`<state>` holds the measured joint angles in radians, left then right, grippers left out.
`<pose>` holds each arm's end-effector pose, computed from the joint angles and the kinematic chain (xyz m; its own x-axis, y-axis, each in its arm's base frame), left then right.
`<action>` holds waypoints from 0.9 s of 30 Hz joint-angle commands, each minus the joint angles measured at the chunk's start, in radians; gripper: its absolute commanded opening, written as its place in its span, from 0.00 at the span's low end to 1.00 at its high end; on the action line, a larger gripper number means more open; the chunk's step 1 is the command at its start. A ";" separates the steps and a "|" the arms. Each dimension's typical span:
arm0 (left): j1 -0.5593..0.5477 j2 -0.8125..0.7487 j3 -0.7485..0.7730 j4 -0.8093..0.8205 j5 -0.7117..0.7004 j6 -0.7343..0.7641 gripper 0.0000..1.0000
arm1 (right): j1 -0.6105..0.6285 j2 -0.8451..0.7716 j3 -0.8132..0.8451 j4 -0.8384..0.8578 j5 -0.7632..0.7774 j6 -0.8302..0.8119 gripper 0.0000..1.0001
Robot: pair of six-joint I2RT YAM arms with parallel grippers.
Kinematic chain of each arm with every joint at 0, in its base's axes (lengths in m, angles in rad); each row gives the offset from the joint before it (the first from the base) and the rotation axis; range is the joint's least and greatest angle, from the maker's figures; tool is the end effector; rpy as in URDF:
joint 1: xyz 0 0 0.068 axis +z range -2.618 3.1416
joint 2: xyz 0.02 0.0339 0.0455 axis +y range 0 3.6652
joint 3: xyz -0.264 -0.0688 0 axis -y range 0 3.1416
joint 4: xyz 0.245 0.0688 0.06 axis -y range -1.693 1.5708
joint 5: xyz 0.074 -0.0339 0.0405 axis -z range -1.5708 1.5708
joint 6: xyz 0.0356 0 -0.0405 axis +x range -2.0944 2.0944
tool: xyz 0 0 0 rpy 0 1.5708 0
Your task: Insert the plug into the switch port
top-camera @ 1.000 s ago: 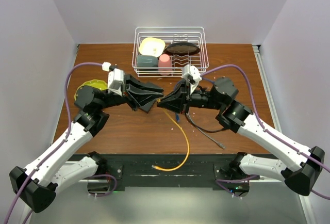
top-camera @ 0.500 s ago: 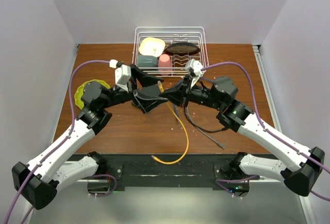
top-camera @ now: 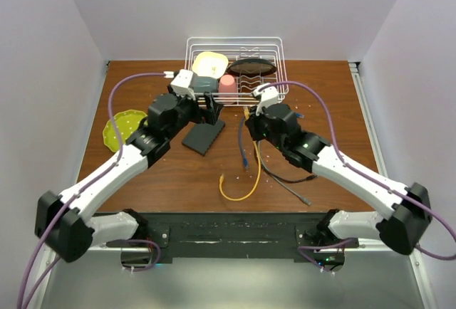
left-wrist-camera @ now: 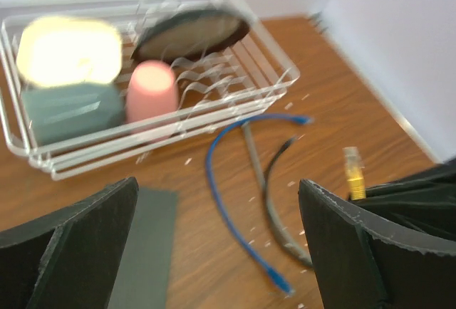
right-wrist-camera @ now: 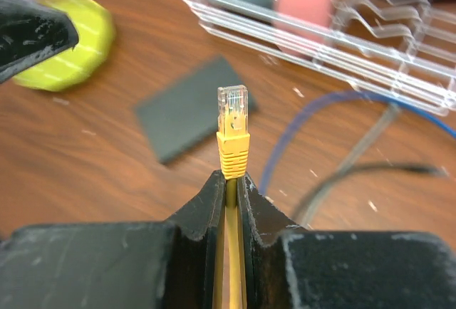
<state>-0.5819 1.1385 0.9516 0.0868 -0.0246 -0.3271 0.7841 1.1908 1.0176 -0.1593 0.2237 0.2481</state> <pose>0.2263 -0.1478 0.3557 -0.2490 -0.2206 -0.9430 0.4741 0.8213 -0.3174 0.2014 0.1897 0.3401 -0.3567 -0.0176 -0.9341 -0.4668 0.8694 0.1619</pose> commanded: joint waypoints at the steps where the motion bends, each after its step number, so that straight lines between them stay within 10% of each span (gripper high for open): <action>1: 0.034 0.118 0.026 -0.042 -0.107 0.016 1.00 | 0.000 0.087 0.044 -0.037 0.141 -0.042 0.00; 10: 0.244 0.256 -0.108 0.132 0.112 -0.090 1.00 | 0.004 0.289 0.102 -0.006 0.051 -0.193 0.00; 27: 0.307 0.423 -0.146 0.241 0.190 -0.078 0.99 | 0.156 0.575 0.188 -0.040 -0.064 -0.365 0.00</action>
<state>-0.3111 1.5520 0.8303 0.2520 0.1535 -0.4091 0.9485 1.7817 1.1961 -0.2028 0.1890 -0.0765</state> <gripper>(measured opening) 0.991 0.108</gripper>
